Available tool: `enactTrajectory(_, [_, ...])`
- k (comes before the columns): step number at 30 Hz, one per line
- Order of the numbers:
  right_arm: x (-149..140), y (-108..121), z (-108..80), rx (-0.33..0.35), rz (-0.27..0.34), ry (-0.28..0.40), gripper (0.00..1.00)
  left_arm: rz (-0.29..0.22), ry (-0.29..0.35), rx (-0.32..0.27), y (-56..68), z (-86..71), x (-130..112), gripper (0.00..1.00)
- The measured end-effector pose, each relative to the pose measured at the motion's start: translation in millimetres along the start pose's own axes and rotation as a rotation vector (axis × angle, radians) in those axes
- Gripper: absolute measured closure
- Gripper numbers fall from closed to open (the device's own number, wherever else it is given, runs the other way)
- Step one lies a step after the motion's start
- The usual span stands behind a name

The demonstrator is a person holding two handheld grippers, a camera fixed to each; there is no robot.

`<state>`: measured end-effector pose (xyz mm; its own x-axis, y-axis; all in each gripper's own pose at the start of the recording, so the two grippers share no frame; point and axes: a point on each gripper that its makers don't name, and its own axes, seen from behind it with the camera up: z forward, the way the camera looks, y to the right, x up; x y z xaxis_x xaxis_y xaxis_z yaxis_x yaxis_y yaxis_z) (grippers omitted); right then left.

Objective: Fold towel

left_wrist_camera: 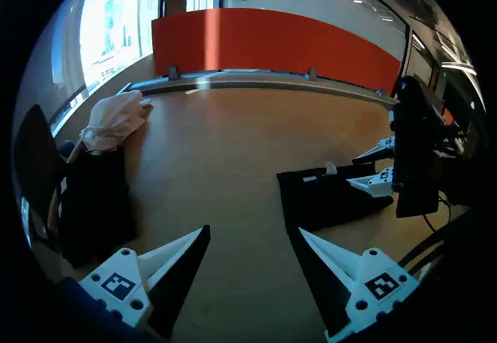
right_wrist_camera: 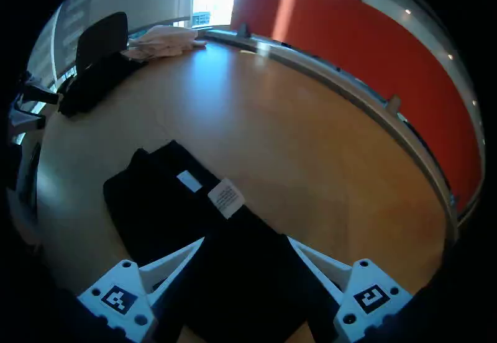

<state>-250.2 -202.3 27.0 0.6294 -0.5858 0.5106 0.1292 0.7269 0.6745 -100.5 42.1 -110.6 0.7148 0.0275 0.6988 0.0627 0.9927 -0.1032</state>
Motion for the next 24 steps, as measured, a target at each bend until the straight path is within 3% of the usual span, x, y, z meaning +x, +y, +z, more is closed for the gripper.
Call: enactTrajectory(24, [28.0, 29.7, 22.1, -0.039, -0.004, -0.008, 0.17, -0.013, -0.005, 0.001, 0.4, -10.9, -6.5, 0.06])
